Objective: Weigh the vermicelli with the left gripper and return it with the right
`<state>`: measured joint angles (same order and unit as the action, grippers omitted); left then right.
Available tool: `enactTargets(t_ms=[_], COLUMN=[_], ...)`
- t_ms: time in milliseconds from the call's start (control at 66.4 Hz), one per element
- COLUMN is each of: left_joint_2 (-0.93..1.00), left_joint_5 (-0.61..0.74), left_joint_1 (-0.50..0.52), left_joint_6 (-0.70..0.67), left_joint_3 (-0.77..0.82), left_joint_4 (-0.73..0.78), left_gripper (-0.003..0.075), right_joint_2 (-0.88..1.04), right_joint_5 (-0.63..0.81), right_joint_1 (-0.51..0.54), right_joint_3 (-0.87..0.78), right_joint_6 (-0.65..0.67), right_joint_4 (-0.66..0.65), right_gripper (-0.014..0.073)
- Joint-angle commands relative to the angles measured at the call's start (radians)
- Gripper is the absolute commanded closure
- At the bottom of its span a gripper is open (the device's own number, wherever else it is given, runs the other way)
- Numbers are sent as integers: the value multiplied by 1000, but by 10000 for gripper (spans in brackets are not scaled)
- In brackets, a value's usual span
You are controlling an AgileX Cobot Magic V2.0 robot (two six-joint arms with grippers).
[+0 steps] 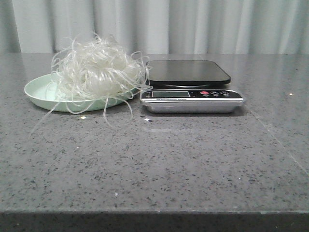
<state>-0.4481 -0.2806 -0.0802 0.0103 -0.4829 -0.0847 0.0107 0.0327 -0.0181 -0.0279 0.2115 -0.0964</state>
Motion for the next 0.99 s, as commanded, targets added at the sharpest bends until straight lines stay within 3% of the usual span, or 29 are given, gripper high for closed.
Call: enactTargets(t_ms=[0, 90, 256, 347, 708, 979], left_joint_2=[-62, -108, -227, -299, -642, -945], left_joint_5=[96, 91, 12, -39, -119, -198], left_joint_1=[-5, -5, -44, -89, -317, -387], left_joint_6=[-10, -10, -10, -10, -10, -10], left_joint_3=[-46, -71, -181, -253, -523, -704], left_joint_4=[-18, -18, -27, -31, -62, -87], left_gripper=[569, 465, 160, 64, 49, 49], right_joint_2=[16, 16, 16, 16, 16, 16], right_joint_5=[72, 72, 72, 72, 72, 72], right_joint_1=[4, 4, 4, 4, 4, 4], right_joint_3=[8, 8, 8, 8, 8, 8], right_joint_6=[2, 2, 2, 2, 2, 2], right_joint_4=[-2, -2, -2, -2, -2, -2], right_gripper=[427, 427, 427, 427, 427, 427])
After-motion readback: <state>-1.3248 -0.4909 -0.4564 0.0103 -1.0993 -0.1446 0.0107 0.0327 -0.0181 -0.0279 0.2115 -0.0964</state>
